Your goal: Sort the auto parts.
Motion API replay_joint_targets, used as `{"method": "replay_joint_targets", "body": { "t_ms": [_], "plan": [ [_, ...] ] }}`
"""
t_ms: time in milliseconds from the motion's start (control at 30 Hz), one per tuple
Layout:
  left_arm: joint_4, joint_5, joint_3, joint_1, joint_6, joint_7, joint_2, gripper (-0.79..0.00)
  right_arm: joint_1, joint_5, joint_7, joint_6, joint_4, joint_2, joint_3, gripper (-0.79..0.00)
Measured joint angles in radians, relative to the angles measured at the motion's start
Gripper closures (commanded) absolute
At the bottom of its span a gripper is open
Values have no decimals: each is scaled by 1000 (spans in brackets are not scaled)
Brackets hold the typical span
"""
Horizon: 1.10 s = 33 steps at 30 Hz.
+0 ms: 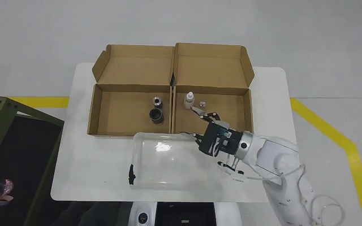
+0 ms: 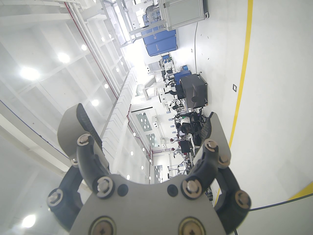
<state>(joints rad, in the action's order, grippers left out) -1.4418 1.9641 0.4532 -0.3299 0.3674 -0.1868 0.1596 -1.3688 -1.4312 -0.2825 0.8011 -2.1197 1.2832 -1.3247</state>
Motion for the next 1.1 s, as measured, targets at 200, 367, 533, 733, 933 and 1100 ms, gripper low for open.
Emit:
{"method": "replay_joint_targets", "body": {
  "t_ms": [200,367,533,733,933,1100],
  "plan": [
    [0,0,0,0,0,0,0,-785,-119,-25,143,-22,-19,-18,-131,-542],
    [0,0,0,0,0,0,0,-785,-199,-49,272,-61,-5,-28,-210,-548],
    [0,0,0,0,0,0,0,-785,-264,-71,361,-86,9,-37,-268,-557],
    [0,0,0,0,0,0,0,-785,-355,-103,481,-172,43,-42,-332,-588],
    [0,0,0,0,0,0,0,-785,-415,-104,539,-195,74,-48,-382,-659],
    [0,0,0,0,0,0,0,-785,-440,-103,570,-202,103,-53,-404,-785]
  ]
}}
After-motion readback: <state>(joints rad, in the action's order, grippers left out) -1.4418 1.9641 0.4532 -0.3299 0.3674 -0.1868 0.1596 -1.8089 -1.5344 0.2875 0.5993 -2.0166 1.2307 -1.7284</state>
